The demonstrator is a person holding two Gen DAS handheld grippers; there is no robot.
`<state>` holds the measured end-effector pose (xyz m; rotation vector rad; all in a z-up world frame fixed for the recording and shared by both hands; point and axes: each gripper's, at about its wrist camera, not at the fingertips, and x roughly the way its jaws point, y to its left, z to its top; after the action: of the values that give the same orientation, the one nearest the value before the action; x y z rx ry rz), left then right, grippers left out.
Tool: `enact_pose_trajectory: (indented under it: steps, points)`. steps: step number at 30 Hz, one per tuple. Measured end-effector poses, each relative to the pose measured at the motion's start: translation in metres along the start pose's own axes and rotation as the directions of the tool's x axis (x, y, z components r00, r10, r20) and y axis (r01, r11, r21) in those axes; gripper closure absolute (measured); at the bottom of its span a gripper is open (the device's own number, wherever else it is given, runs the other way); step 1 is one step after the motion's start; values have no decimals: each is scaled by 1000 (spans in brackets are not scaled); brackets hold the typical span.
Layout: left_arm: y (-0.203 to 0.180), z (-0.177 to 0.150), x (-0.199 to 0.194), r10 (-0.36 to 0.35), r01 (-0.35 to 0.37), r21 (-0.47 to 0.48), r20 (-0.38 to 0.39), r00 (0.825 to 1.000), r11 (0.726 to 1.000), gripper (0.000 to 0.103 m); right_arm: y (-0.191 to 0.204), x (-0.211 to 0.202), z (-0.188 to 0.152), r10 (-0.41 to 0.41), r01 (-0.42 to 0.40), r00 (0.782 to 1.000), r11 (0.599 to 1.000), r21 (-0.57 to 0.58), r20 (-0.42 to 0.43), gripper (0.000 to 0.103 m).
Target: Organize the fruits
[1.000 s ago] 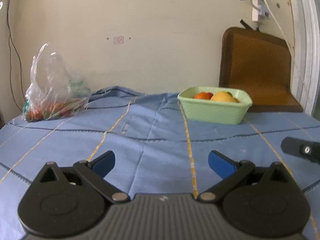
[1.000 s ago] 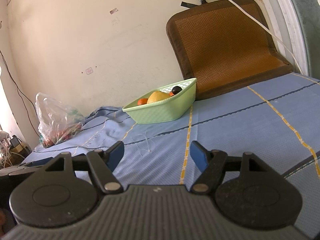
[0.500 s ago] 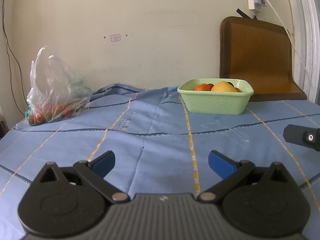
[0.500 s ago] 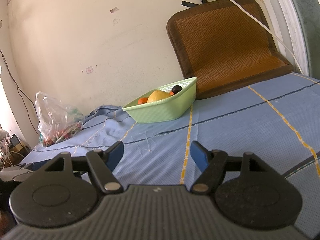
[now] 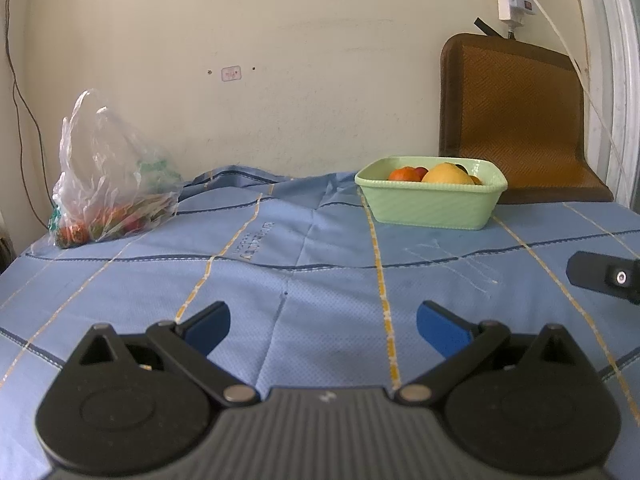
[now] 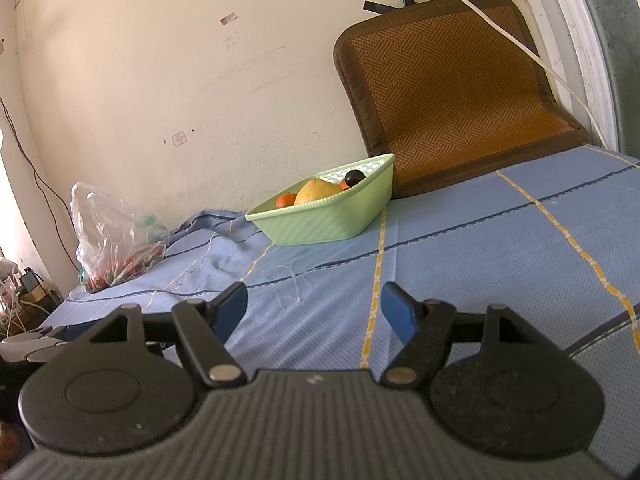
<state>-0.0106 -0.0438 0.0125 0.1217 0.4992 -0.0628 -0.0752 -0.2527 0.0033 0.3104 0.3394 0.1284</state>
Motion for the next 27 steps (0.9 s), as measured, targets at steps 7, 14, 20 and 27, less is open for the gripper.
enact_pose_trajectory:
  steps: [7,14,20,27]
  points:
    - [1,0,0,0,0,-6,0,1000,1000,0,0,0,0,0,0,1000,1000,0,0,27]
    - [3,0,1,-9,9,-13,-3,1000,1000,0,0,0,0,0,0,1000,1000,0,0,27]
    - [1,1,2,-2,2,-6,-12,1000,1000,0,0,0,1,0,0,1000,1000,-1,-1,27]
    - [2,2,6,-10,10,-7,-37,999,1000,0,0,0,1,-1,1,1000,1000,-1,-1,27]
